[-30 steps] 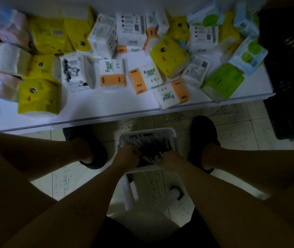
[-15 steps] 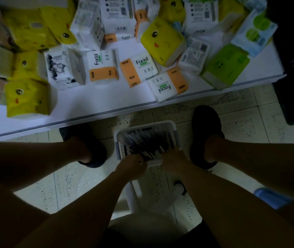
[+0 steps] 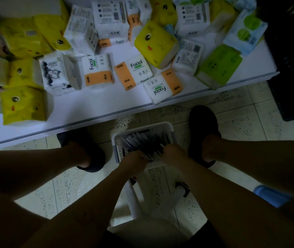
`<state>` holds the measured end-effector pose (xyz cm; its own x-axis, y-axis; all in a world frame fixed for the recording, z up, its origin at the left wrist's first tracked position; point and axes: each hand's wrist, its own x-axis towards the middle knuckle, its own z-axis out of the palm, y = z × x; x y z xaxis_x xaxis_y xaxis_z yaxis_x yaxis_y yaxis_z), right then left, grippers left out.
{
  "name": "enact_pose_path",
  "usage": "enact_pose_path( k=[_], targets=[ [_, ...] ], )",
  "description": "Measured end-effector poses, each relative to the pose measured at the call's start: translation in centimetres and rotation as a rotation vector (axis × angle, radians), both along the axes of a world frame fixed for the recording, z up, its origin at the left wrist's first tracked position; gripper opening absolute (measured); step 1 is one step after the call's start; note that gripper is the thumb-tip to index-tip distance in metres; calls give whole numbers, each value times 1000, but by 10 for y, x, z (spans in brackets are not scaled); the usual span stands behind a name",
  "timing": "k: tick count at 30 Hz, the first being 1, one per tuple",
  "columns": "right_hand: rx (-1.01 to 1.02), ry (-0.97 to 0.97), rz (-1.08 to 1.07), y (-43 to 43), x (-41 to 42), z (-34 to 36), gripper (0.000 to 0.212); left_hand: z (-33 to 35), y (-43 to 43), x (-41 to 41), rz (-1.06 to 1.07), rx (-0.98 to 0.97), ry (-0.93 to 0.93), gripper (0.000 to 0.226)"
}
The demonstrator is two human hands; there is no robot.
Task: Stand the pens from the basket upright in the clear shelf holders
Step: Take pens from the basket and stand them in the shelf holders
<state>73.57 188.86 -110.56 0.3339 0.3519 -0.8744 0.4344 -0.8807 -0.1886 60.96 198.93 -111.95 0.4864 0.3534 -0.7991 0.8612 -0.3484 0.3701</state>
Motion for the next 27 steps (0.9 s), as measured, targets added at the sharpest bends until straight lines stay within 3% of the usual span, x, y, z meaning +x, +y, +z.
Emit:
enact_pose_path(
  k=[8, 12, 18, 20, 23, 27],
  targets=[
    [152, -204, -131, -6, 2, 41, 16, -35, -19, 19, -160, -63, -4, 33],
    [156, -240, -238, -21, 2, 46, 21, -53, -32, 22, -275, -73, -1, 52],
    [156, -255, -341, -30, 5, 43, 28, -76, -45, 16, -377, -29, 222, 76],
    [181, -239, -326, -27, 5, 42, 32, -77, -48, 23, -361, -33, 229, 72],
    [208, -198, -345, -23, 2, 37, 32, -75, -46, 29, -323, -69, 158, 47],
    [228, -203, -449, -23, -2, 29, 24, -65, -37, 23, -123, 39, 36, 33]
  ],
)
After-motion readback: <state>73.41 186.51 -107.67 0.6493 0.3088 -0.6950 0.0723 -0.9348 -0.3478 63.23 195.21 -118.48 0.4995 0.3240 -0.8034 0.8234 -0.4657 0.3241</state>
